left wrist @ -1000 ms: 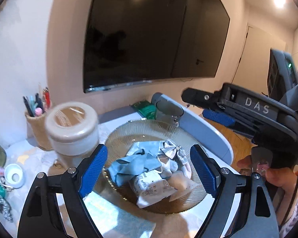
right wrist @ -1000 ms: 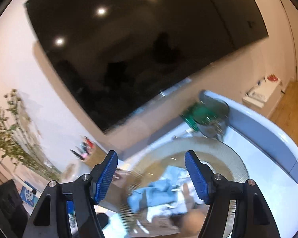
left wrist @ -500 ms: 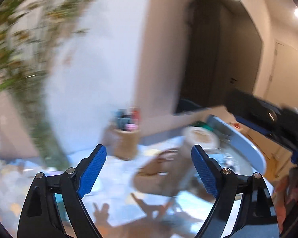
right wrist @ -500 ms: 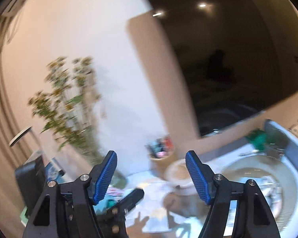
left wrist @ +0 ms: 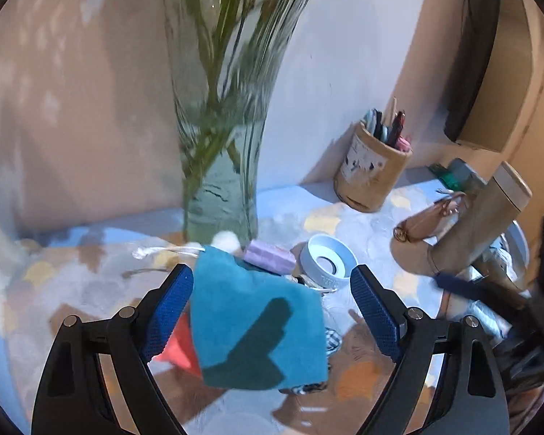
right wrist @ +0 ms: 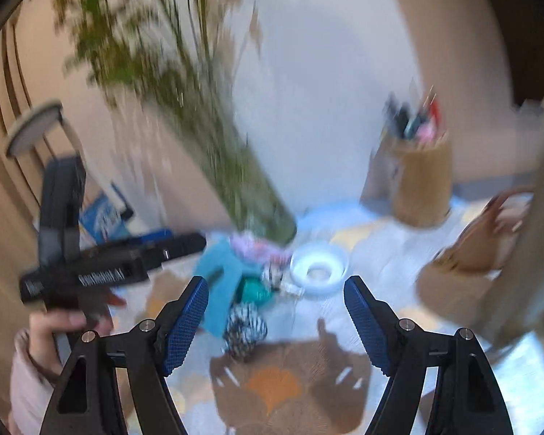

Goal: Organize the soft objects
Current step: 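Move both tools back to the items on the bed, then grasp the teal drawstring pouch with left tool while right tool grasps the plaid fuzzy hair tie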

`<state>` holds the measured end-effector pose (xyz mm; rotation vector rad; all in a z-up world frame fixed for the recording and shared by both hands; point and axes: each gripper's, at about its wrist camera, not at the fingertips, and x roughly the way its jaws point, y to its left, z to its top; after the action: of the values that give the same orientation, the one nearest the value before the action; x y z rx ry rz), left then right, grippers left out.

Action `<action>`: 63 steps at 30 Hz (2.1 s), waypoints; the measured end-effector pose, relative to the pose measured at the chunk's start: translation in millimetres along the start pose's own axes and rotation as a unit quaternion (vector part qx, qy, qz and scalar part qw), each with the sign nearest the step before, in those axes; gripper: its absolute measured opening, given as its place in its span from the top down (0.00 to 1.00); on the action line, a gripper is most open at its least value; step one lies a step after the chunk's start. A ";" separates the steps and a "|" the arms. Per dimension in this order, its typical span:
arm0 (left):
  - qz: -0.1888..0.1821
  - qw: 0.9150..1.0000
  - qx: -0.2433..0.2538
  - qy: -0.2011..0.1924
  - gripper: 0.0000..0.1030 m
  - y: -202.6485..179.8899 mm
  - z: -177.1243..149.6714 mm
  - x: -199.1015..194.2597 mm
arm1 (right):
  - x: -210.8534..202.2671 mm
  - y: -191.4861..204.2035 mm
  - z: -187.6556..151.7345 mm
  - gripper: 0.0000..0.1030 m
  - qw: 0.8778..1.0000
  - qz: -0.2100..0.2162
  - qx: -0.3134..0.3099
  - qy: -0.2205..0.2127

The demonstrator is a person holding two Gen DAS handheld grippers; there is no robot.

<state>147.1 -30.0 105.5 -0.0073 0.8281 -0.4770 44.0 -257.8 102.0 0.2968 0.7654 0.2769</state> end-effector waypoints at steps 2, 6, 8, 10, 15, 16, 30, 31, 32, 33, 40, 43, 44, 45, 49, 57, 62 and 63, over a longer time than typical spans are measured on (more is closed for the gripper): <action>-0.009 1.000 -0.006 0.013 0.15 10.1 -5.5 13.3 | 23.2 3.6 -10.3 0.26 1.000 0.001 -0.008 0.025; -0.014 0.999 -0.022 0.038 0.15 28.2 -15.3 29.9 | 60.8 7.0 -34.0 0.26 0.997 -0.001 -0.027 0.067; -0.040 0.998 -0.032 0.045 0.15 31.9 -19.3 32.2 | 75.4 7.0 -41.4 0.26 0.996 -0.002 -0.027 0.083; -0.073 0.996 -0.034 0.048 0.16 28.5 -23.4 30.4 | 89.7 7.6 -47.1 0.26 0.995 0.009 -0.021 0.098; -0.061 0.997 -0.008 0.044 0.55 8.5 -33.0 25.7 | 103.6 9.7 -49.1 0.26 0.996 0.023 -0.010 0.088; -0.050 0.998 -0.002 0.043 0.61 5.3 -35.6 25.3 | 102.1 8.0 -49.6 0.26 0.996 0.026 -0.002 0.084; -0.068 0.998 -0.004 0.014 0.87 -42.0 -80.7 -33.4 | 22.8 -21.5 -79.3 0.93 0.990 -0.099 0.099 0.008; -0.081 0.997 -0.005 0.021 0.87 -45.2 -87.7 -38.8 | 12.9 -26.2 -82.1 0.93 0.989 -0.097 0.112 0.004; -0.095 0.995 -0.001 0.030 0.87 -49.3 -95.6 -43.6 | 0.3 -31.1 -85.8 0.93 0.988 -0.093 0.124 0.001; -0.103 0.994 0.005 0.036 0.87 -52.6 -101.9 -46.4 | -8.8 -32.5 -88.4 0.93 0.988 -0.091 0.128 -0.002; -0.048 0.995 -0.018 0.088 0.70 -56.8 -160.5 -33.8 | -58.4 -38.4 -106.0 0.93 0.983 -0.147 0.110 -0.025; -0.050 0.993 -0.035 0.101 0.60 -63.5 -165.3 -26.4 | -58.8 -43.4 -114.0 0.93 0.983 -0.143 0.114 -0.030; -0.054 0.993 -0.038 0.100 0.52 -68.2 -165.0 -25.3 | -59.4 -46.0 -118.2 0.93 0.983 -0.136 0.115 -0.033; -0.058 0.993 -0.040 0.095 0.31 -74.2 -164.8 -24.2 | -57.6 -48.6 -123.6 0.93 0.984 -0.130 0.118 -0.034; -0.024 0.995 -0.061 0.075 0.19 -89.5 -162.6 -19.3 | -69.4 -66.0 -130.9 0.93 0.978 -0.104 0.170 -0.060; 0.119 0.991 0.007 0.059 0.01 -131.3 -162.1 19.0 | -84.1 -54.9 -135.5 0.93 0.985 0.007 0.139 -0.098; 0.068 0.994 -0.085 0.006 0.88 -88.9 -164.4 -7.0 | -57.4 -44.1 -131.7 0.92 0.992 0.013 0.120 -0.026; 0.043 0.992 -0.115 -0.006 0.89 -75.9 -167.0 -12.3 | -54.3 -43.5 -131.4 0.91 0.993 0.006 0.118 -0.017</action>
<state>-9.1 -63.4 14.6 -0.1867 0.8646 -0.2970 -81.0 -295.7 31.0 0.5282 0.7632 0.1915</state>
